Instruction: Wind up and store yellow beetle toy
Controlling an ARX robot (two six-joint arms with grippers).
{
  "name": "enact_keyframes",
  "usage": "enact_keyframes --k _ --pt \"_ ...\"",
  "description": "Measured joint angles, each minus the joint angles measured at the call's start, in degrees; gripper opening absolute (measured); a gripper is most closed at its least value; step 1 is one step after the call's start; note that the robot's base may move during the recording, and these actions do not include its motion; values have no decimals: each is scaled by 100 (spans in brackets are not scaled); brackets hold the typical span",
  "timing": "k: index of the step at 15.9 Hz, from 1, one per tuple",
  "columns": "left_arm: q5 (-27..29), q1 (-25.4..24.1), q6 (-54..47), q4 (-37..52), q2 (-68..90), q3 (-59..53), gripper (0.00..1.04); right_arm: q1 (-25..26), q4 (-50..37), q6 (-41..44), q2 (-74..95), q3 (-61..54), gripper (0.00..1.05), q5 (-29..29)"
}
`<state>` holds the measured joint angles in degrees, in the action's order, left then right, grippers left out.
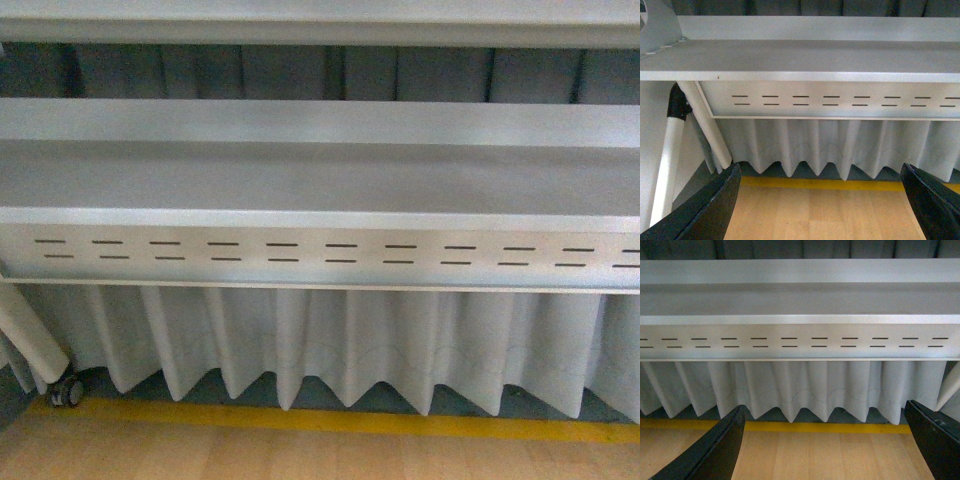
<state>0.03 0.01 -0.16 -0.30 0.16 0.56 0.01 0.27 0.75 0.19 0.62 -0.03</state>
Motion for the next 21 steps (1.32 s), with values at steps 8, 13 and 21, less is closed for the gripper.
enact_keyframes --k 8,13,21 --pt "0 0 0 0 0 0 98 0 2 0 0 0 98 0" --pt "0 0 0 0 0 2 98 0 2 0 0 0 98 0" --pt "0 0 0 0 0 0 98 0 2 0 0 0 98 0"
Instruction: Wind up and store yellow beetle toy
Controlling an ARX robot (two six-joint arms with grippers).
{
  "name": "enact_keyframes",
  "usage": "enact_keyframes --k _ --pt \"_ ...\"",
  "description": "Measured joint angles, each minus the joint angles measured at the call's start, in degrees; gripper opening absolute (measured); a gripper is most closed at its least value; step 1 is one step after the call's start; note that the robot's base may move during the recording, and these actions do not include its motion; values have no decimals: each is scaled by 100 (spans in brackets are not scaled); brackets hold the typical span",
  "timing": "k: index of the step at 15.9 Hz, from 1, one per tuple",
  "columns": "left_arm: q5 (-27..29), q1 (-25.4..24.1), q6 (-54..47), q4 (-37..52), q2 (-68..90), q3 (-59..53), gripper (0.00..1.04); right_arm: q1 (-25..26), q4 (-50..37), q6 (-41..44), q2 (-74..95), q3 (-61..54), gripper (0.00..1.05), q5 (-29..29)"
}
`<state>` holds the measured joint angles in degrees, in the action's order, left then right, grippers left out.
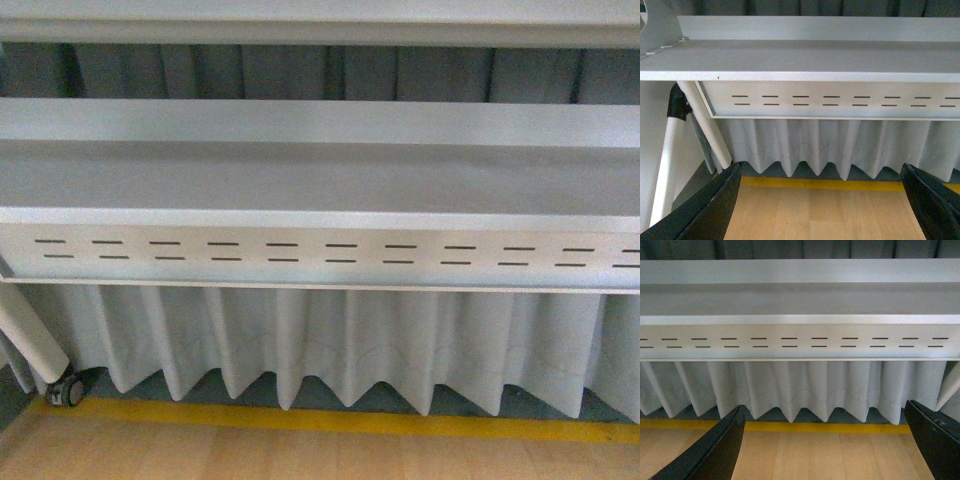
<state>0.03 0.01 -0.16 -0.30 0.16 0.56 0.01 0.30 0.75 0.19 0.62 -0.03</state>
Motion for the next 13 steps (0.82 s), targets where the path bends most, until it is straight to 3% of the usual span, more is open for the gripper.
enact_keyframes --k 13 --pt "4 0 0 7 0 0 98 0 -7 -15 0 0 98 2"
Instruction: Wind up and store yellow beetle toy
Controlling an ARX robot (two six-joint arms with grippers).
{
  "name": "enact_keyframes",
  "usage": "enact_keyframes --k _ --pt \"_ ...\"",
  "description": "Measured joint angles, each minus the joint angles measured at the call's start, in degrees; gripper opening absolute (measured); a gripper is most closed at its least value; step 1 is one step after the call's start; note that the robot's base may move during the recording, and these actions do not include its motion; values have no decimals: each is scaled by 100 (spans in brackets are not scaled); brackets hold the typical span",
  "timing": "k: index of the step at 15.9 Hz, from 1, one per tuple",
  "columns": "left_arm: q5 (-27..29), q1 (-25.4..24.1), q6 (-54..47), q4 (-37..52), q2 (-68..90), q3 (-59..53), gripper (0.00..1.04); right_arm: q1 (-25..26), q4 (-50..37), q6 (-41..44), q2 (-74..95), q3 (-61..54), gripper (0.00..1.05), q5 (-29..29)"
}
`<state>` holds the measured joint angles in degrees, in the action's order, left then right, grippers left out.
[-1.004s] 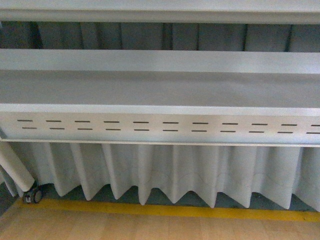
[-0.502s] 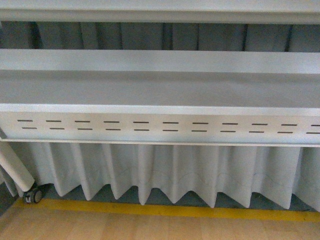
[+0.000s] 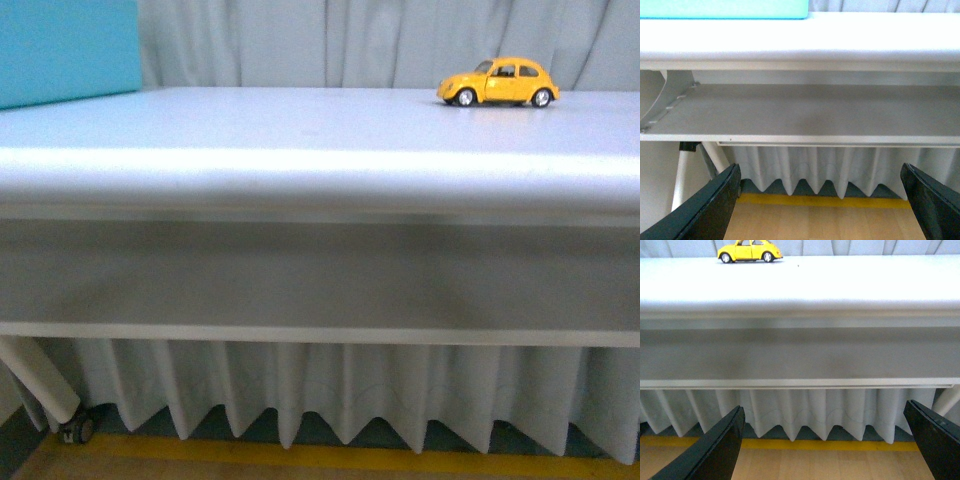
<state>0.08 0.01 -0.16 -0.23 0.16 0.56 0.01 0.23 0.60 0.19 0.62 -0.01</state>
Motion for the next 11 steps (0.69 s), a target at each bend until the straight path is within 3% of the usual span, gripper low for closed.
enact_keyframes --k 11 --pt "-2 0 0 4 0 0 98 0 -7 2 0 0 98 -2"
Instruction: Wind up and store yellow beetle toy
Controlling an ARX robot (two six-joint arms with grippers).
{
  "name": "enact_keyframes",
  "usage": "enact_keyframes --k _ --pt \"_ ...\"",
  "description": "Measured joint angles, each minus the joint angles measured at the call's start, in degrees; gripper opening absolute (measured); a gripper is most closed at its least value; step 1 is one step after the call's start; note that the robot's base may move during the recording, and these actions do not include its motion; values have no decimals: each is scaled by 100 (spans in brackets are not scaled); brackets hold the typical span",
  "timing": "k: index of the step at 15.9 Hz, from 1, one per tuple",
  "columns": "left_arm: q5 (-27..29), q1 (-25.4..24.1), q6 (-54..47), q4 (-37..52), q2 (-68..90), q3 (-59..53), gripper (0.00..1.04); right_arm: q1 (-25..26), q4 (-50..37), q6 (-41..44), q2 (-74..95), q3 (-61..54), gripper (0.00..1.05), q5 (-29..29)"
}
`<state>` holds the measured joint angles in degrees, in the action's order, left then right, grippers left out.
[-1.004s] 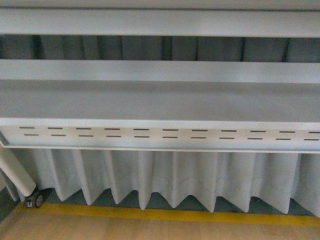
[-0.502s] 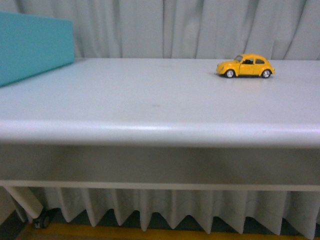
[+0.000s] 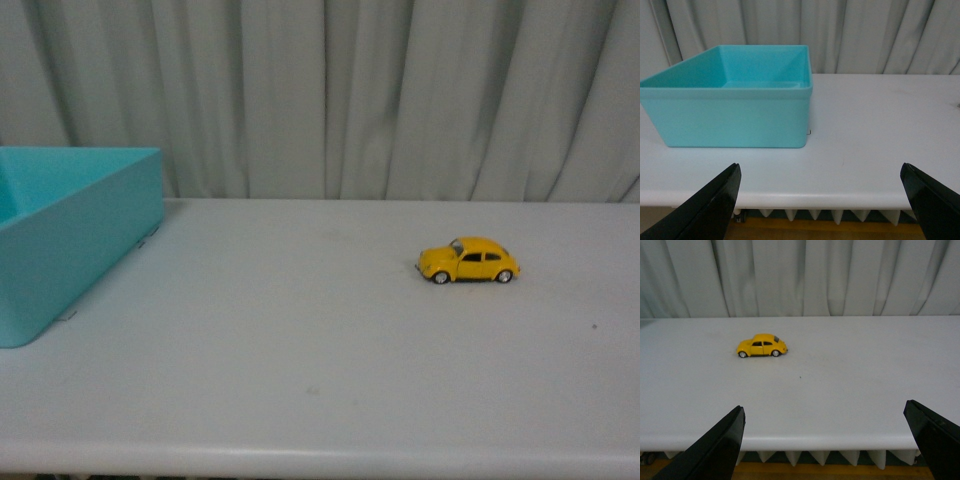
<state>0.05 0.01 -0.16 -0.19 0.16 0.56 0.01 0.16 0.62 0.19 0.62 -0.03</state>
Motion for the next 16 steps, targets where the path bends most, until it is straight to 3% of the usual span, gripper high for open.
enact_keyframes --k 16 --pt "-2 0 0 2 0 0 98 0 4 -7 2 0 98 2"
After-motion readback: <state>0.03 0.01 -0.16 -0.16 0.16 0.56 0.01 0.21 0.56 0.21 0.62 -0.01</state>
